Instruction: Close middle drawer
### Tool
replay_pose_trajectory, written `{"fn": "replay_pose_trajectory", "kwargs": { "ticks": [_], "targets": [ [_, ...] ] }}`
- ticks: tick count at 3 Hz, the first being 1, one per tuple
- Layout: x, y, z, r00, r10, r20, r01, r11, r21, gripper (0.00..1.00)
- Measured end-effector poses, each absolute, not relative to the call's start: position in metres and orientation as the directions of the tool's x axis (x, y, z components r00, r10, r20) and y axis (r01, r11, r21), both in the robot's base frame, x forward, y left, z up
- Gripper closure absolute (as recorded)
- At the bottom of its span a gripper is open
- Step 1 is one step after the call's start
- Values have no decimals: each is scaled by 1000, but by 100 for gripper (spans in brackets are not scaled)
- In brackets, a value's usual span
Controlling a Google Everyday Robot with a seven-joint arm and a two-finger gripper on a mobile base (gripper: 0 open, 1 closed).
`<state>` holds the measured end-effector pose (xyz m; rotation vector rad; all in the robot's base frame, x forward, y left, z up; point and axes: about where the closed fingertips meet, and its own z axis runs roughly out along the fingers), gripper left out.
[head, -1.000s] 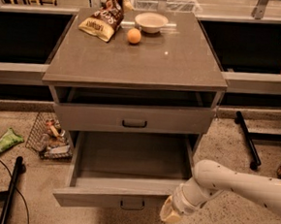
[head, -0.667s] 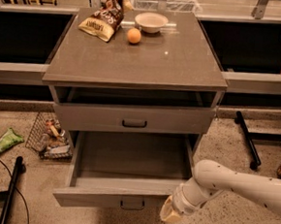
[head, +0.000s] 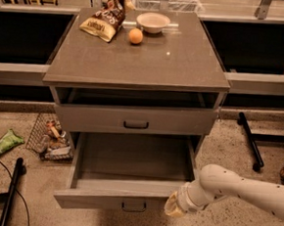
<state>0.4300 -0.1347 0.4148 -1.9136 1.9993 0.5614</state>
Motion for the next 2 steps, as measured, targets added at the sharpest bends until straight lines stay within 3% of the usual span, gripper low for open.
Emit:
{"fn": "replay_pose_trajectory", "kwargs": {
  "ticks": [2],
  "targets": [
    [432,-135,414,-53,-873,-484,-998,30,55,59]
  ]
}}
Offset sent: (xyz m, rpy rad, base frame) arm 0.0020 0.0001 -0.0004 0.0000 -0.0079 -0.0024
